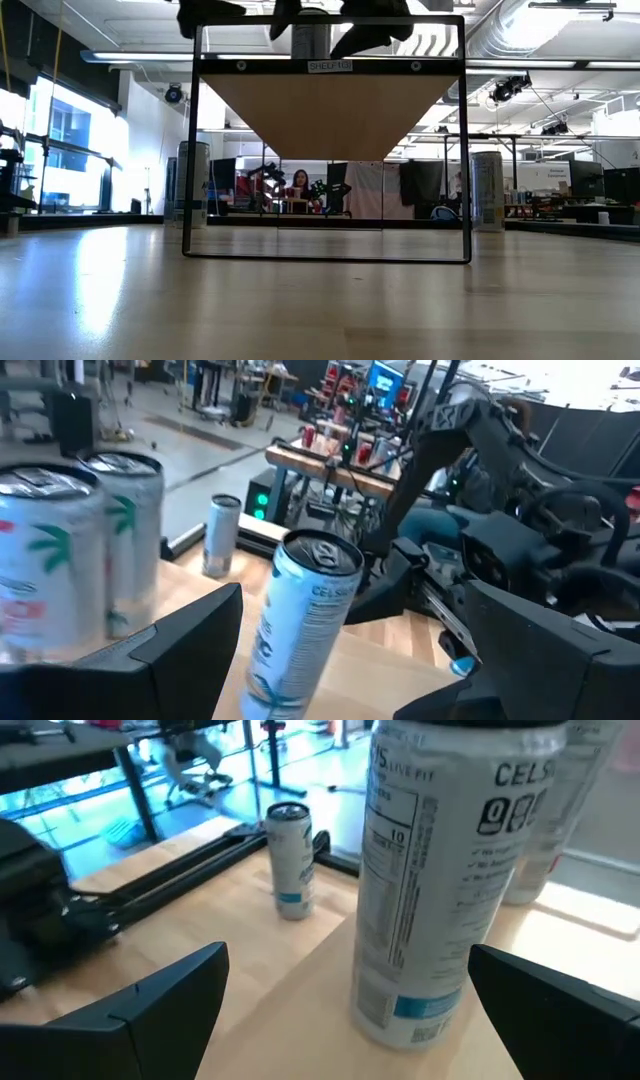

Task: Place canned beverage on shelf
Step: Put the bottom white blue soda can on the shelf

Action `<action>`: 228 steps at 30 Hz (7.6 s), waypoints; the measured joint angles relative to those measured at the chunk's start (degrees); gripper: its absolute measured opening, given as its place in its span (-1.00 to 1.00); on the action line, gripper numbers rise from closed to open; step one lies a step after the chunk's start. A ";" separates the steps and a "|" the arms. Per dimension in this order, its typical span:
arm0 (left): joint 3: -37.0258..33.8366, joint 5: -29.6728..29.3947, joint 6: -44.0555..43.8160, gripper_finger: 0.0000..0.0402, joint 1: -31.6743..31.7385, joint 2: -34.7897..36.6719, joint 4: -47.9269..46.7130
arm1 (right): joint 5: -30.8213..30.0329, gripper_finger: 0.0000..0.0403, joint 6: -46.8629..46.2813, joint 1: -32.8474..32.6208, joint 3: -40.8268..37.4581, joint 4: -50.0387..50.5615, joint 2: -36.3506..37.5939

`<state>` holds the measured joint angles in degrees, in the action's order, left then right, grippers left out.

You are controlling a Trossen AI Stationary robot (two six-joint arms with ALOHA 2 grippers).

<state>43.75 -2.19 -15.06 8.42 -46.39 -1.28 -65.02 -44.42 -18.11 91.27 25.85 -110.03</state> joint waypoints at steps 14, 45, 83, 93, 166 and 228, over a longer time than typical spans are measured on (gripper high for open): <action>0.00 -0.01 3.31 0.75 3.02 4.06 -2.41 | -4.90 0.98 0.93 1.86 0.94 0.04 -1.06; -0.04 -3.27 3.27 0.75 3.35 4.04 -6.49 | -4.17 0.95 2.84 7.63 0.83 -0.09 -1.06; -0.07 -4.49 0.90 0.75 3.33 4.04 -6.71 | 14.44 0.26 19.08 10.62 -12.44 2.83 14.59; -0.07 -4.51 0.25 0.75 3.33 4.04 -6.67 | 42.20 0.26 28.61 18.07 -34.51 -33.19 31.45; -0.07 -4.62 2.20 0.75 3.34 4.02 -6.60 | 74.50 0.44 38.38 30.34 -37.66 -40.48 28.75; -0.07 -4.62 5.25 0.75 3.35 4.00 -7.98 | 75.08 0.96 28.90 27.18 -37.75 -8.79 42.25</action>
<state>43.68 -6.81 -9.81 11.77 -42.39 -9.26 10.07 -15.53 9.08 53.52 17.06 -67.77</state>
